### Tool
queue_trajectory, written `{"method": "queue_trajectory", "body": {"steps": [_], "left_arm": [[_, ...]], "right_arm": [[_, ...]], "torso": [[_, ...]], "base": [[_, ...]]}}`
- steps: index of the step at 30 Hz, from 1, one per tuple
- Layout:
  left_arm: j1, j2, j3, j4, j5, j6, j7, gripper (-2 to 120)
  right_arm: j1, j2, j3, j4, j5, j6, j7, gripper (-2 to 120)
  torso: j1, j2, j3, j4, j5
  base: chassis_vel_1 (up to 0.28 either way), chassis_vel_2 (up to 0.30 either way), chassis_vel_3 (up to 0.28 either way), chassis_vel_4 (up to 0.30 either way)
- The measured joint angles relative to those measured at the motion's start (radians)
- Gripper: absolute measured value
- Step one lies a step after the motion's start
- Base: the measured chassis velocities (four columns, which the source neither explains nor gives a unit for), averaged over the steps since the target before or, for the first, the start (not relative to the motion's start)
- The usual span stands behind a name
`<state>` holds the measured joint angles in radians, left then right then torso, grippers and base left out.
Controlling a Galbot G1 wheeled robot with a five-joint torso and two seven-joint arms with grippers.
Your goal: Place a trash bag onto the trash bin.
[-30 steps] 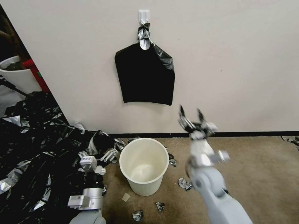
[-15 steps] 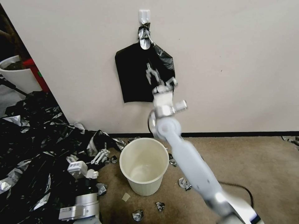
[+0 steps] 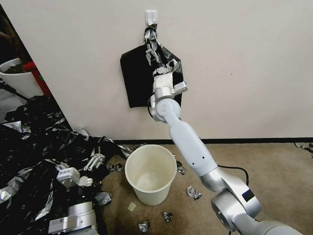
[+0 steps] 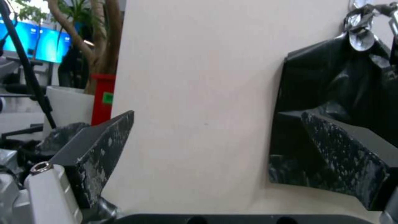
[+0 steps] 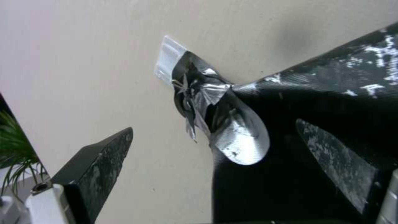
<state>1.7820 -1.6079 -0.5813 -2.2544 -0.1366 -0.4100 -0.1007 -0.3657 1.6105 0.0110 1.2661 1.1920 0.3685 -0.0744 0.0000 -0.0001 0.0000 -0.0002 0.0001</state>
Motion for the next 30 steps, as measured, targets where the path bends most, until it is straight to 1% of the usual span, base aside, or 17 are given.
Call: {"method": "queue_trajectory", "body": {"steps": [5, 8, 9, 12, 13, 16, 17, 20, 21, 23, 24, 25, 27, 30], "left_arm": [[-0.004, 0.0, 0.0, 0.013, 0.002, 0.0, -0.001, 100], [-0.005, 0.0, 0.0, 0.017, 0.004, -0.001, -0.001, 100], [-0.005, 0.0, 0.0, 0.017, 0.004, -0.001, -0.001, 100], [-0.006, -0.001, -0.005, 0.02, 0.004, -0.001, -0.001, 100], [-0.006, -0.001, -0.005, 0.02, 0.004, -0.001, -0.001, 100], [-0.006, -0.001, -0.009, 0.021, 0.004, -0.001, -0.001, 100], [-0.006, -0.001, -0.009, 0.021, 0.004, -0.001, -0.001, 100], [-0.005, -0.001, -0.012, 0.021, 0.004, -0.001, -0.001, 100], [-0.005, -0.001, -0.012, 0.021, 0.004, -0.001, -0.001, 100], [-0.004, -0.001, -0.015, 0.021, 0.005, -0.001, -0.001, 100], [-0.003, -0.001, -0.016, 0.022, 0.005, -0.001, -0.001, 100], [-0.003, -0.001, -0.016, 0.022, 0.005, -0.001, -0.001, 100], [-0.003, -0.001, -0.018, 0.023, 0.005, -0.001, -0.002, 100], [-0.002, -0.001, -0.02, 0.025, 0.005, -0.001, -0.002, 100]], "right_arm": [[0.013, -0.001, -0.008, -0.021, -0.009, -0.001, -0.018, 99], [0.028, -0.001, -0.01, -0.039, -0.011, -0.002, -0.026, 89], [0.028, -0.001, -0.01, -0.039, -0.011, -0.002, -0.026, 89], [0.046, -0.002, -0.006, -0.063, -0.012, -0.003, -0.04, 72], [0.046, -0.002, -0.006, -0.063, -0.012, -0.003, -0.04, 72], [0.061, -0.002, 0.003, -0.08, -0.01, -0.003, -0.046, 57], [0.061, -0.002, 0.003, -0.08, -0.01, -0.003, -0.046, 57], [0.069, -0.002, 0.004, -0.089, -0.01, -0.004, -0.057, 44], [0.069, -0.002, 0.004, -0.089, -0.01, -0.004, -0.057, 44], [0.073, -0.002, 0.007, -0.099, -0.011, -0.005, -0.063, 34], [0.074, -0.003, 0.007, -0.103, -0.012, -0.005, -0.066, 31], [0.074, -0.003, 0.007, -0.103, -0.012, -0.005, -0.066, 31], [0.074, -0.003, 0.008, -0.109, -0.013, -0.005, -0.074, 23], [0.076, -0.003, 0.011, -0.117, -0.015, -0.005, -0.081, 19]], "torso": [[0.0, 0.0, 0.0, 0.0003, -0.0001], [0.0, 0.0, 0.0, 0.0001, -0.0001], [0.0, 0.0, 0.0, 0.0001, -0.0001], [0.0, 0.0, 0.0, 0.0002, -0.0001], [0.0, 0.0, 0.0, 0.0002, -0.0001], [0.0, 0.0, 0.0, 0.0001, -0.0001], [0.0, 0.0, 0.0, 0.0001, -0.0001], [0.0, 0.0, 0.0, 0.0003, -0.0001], [0.0, 0.0, 0.0, 0.0003, -0.0001], [0.0, 0.0, 0.0, 0.0001, -0.0001], [0.0, 0.0, 0.0, 0.0001, -0.0001], [0.0, 0.0, 0.0, 0.0001, -0.0001], [0.0, 0.0, 0.0, 0.0002, -0.0001], [0.0, 0.0, 0.0, 0.0002, -0.0001]], "base": [[0.0, 0.0, 0.0, 0.0], [0.0, 0.0, 0.0, 0.0], [0.0, 0.0, 0.0, 0.0], [0.0, 0.0, 0.0, 0.0], [0.0, 0.0, 0.0, 0.0], [0.0, 0.0, 0.0, 0.0], [0.0, 0.0, 0.0, 0.0], [0.0, 0.0, 0.0, 0.0], [0.0, 0.0, 0.0, 0.0], [0.0, 0.0, 0.0, 0.0], [0.0, 0.0, 0.0, 0.0], [0.0, 0.0, 0.0, 0.0], [0.0, 0.0, 0.0, 0.0], [0.0, 0.0, 0.0, 0.0]]}}
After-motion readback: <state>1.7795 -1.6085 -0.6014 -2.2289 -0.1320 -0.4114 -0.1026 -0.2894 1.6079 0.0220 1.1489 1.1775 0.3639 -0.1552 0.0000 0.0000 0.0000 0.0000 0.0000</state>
